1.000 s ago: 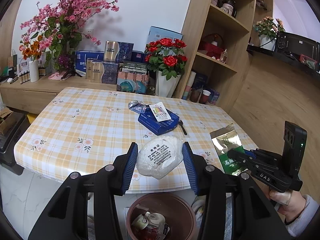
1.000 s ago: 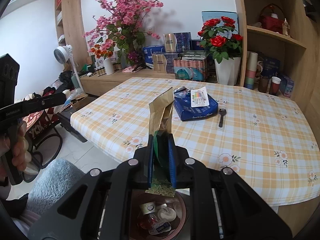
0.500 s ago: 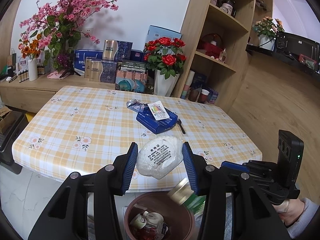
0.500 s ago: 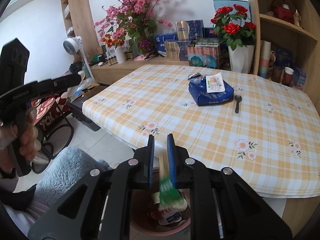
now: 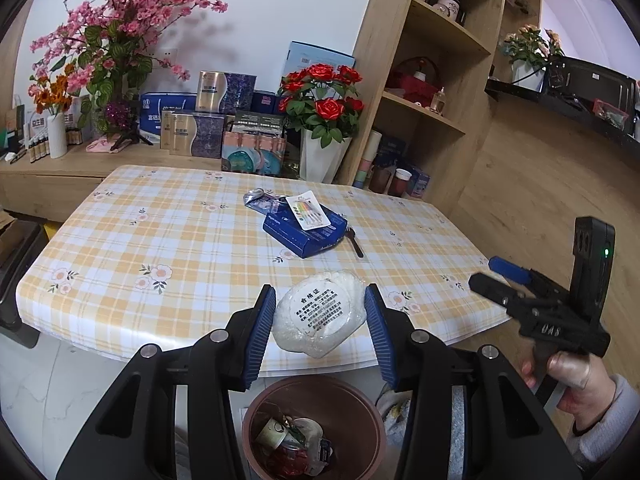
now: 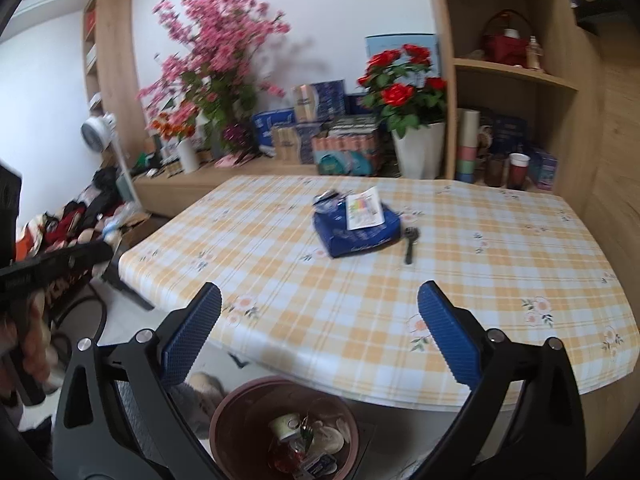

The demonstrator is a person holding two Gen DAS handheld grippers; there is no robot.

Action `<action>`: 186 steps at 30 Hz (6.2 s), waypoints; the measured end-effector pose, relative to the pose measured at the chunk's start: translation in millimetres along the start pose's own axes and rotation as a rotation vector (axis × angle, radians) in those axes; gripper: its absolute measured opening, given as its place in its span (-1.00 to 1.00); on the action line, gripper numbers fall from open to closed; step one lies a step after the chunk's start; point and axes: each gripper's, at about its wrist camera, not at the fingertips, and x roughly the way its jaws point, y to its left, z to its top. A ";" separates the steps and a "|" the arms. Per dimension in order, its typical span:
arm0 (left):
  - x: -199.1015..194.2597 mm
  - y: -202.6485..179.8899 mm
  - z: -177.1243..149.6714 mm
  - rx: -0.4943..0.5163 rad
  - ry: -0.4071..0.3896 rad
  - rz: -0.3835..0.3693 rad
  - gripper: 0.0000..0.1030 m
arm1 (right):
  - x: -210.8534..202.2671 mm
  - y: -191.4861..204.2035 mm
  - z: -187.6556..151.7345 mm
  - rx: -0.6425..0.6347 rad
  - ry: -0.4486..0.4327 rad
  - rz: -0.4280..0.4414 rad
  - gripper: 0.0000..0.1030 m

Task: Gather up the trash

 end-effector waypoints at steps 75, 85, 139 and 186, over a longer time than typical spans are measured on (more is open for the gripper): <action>138.2 46.7 67.1 0.077 0.029 0.306 0.89 | 110.5 -101.8 39.1 0.114 0.114 -0.170 0.89; 212.3 58.8 76.4 0.065 0.101 0.235 0.89 | 221.7 -104.4 65.5 0.025 0.196 -0.099 0.89; 351.8 -10.3 57.6 0.296 0.285 0.134 0.46 | 268.4 -147.2 60.5 0.157 0.240 -0.060 0.23; 230.6 96.6 105.7 -0.076 0.226 0.097 -0.82 | 182.7 -134.7 58.1 0.268 0.151 -0.001 0.23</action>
